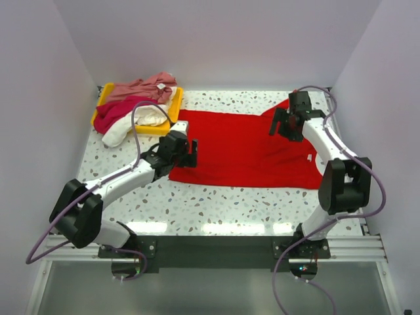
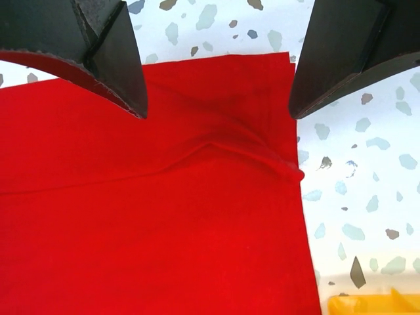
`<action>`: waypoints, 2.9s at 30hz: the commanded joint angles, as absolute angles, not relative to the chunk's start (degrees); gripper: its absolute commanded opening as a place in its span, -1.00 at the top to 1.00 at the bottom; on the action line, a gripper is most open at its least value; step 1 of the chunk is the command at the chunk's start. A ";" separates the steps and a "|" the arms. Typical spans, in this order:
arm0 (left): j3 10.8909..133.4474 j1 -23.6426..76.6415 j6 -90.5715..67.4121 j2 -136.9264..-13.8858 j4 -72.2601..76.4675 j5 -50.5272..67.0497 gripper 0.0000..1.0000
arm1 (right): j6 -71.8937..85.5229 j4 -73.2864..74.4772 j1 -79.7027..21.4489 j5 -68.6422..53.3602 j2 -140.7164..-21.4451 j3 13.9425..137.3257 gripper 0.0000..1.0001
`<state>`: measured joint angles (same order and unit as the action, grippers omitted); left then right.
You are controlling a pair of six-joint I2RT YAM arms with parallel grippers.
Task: Fold and stack the t-shirts
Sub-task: Fold the tshirt
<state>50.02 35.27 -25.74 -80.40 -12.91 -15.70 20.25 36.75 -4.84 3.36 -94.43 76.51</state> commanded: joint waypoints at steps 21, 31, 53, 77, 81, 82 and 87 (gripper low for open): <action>36.12 35.16 -30.94 -77.43 -2.90 -9.67 -0.84 | 20.65 34.80 -9.76 6.24 -117.59 89.56 -0.15; 34.28 35.16 -31.29 -77.34 -2.73 -9.76 -0.85 | 20.57 35.16 -9.76 8.70 -120.59 91.14 0.06; 30.76 35.16 -31.99 -76.73 -3.60 -11.51 -0.85 | 21.88 32.70 -9.76 5.10 -114.00 89.38 1.00; 33.84 35.16 -30.76 -71.37 -10.19 -13.53 -0.93 | 20.93 31.29 -10.98 0.18 -109.87 88.95 -0.43; 34.98 33.41 -29.53 -70.05 -10.02 -12.93 -0.94 | 18.37 29.71 -13.62 -2.09 -104.78 85.62 -0.50; 35.15 32.62 -28.84 -70.31 -9.76 -12.57 -0.94 | 18.11 28.92 -14.15 -3.33 -102.76 84.65 -0.50; 34.98 27.17 -26.46 -72.42 -6.96 -9.16 -0.86 | 17.58 21.02 -18.10 -13.87 -98.18 78.06 -0.50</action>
<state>33.63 29.87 -28.97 -71.64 -9.50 -11.22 19.31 27.75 -16.01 -5.26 -101.56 81.08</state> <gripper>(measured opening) 0.936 0.750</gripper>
